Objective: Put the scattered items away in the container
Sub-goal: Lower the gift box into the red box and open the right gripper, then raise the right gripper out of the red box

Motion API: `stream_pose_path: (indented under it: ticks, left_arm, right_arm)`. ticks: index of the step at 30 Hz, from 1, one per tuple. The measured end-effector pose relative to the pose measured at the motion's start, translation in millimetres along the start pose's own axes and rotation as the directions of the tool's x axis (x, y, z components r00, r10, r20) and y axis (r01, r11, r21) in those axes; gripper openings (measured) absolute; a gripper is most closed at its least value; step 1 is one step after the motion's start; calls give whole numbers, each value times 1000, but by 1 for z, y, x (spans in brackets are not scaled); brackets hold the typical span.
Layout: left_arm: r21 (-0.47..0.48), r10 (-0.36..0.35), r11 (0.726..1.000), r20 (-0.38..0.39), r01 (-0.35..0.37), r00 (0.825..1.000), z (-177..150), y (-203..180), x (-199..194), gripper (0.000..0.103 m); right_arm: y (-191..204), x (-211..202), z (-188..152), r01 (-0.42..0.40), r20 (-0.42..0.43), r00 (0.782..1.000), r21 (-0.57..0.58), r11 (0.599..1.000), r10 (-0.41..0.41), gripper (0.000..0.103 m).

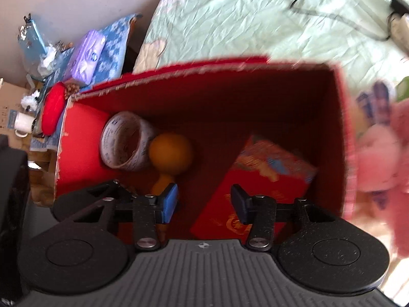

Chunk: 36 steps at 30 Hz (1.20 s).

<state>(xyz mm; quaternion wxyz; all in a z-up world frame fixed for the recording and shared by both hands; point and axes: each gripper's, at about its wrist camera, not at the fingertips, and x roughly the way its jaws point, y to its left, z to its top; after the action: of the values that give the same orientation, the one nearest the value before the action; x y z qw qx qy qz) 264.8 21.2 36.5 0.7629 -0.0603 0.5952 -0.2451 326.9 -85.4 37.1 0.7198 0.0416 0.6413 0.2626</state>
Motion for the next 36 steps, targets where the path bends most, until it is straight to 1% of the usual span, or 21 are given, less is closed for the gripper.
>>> stream_pose_path:
  ticks: [3, 6, 8, 10, 11, 12, 14, 17, 18, 19, 23, 24, 26, 27, 29, 31, 33, 36]
  left_arm:
    - [-2, -4, 1000, -9, 4, 1000, -4, 5, -2, 98]
    - [-7, -8, 1000, 5, 8, 1000, -8, 7, -7, 98]
    - [-19, -20, 1000, 2, 20, 1000, -8, 12, -9, 98]
    - [-27, -16, 999, -10, 16, 1000, -8, 15, -7, 98]
    - [-28, -10, 1000, -19, 10, 1000, -7, 16, -5, 98]
    - [-28, -9, 1000, -23, 8, 1000, -7, 16, -4, 98]
    - [-24, -3, 1000, -24, 2, 1000, -7, 16, -4, 98]
    - [-23, 5, 1000, -24, -6, 1000, -6, 16, -4, 98]
    - [-26, 3, 1000, -25, -4, 1000, -5, 16, -4, 98]
    - [-31, -1, 1000, -27, 0, 1000, -5, 17, -3, 98]
    - [-41, -14, 999, -31, 13, 999, -2, 16, -1, 98]
    - [-39, -15, 999, -29, 14, 999, -1, 15, -1, 98]
    - [-36, -24, 999, -27, 23, 999, 2, 13, 0, 98]
    - [-34, -27, 999, -25, 26, 999, 3, 12, 0, 98]
    - [-26, -31, 999, -19, 31, 999, 5, 10, 0, 98]
    - [-24, -44, 999, -14, 44, 999, 8, 9, 1, 98]
    - [-23, -51, 998, -12, 51, 999, 11, 7, 3, 98]
    - [-22, -47, 999, 0, 47, 999, 16, 2, 7, 98]
  right_arm:
    - [3, 12, 0, -66, -57, 996, 29, 997, 68, 50]
    - [2, 19, 0, -137, -125, 982, 70, 988, 145, 51]
    - [-1, 21, 0, -155, -142, 976, 98, 983, 168, 52]
    - [-3, 26, 0, -163, -169, 969, 116, 980, 182, 52]
    - [-3, 30, 0, -158, -185, 966, 119, 980, 178, 53]
    - [-4, 32, -1, -153, -193, 966, 124, 980, 175, 50]
    - [-6, 35, -1, -127, -204, 967, 132, 983, 153, 55]
    - [-6, 34, -4, -21, -210, 977, 83, 996, 39, 55]
    - [-7, 32, -5, 10, -204, 979, 63, 998, 3, 48]
    - [-7, 30, -5, 20, -199, 980, 53, 998, -9, 46]
    - [-6, 16, -4, 17, -171, 985, 29, 999, -12, 47]
    - [-5, 12, -4, 20, -160, 987, 26, 999, -16, 53]
    - [-8, 4, -5, 30, -130, 991, 30, 999, -26, 58]
    - [-12, -1, -6, 16, -116, 993, 48, 999, -11, 55]
    - [-19, -13, -7, -44, -75, 996, 88, 995, 51, 55]
    - [-23, -27, -9, -71, -19, 997, 97, 993, 73, 54]
    - [-20, -37, -10, -67, 18, 998, 69, 995, 66, 53]
    - [-18, -49, -11, -39, 85, 996, 16, 999, 38, 52]
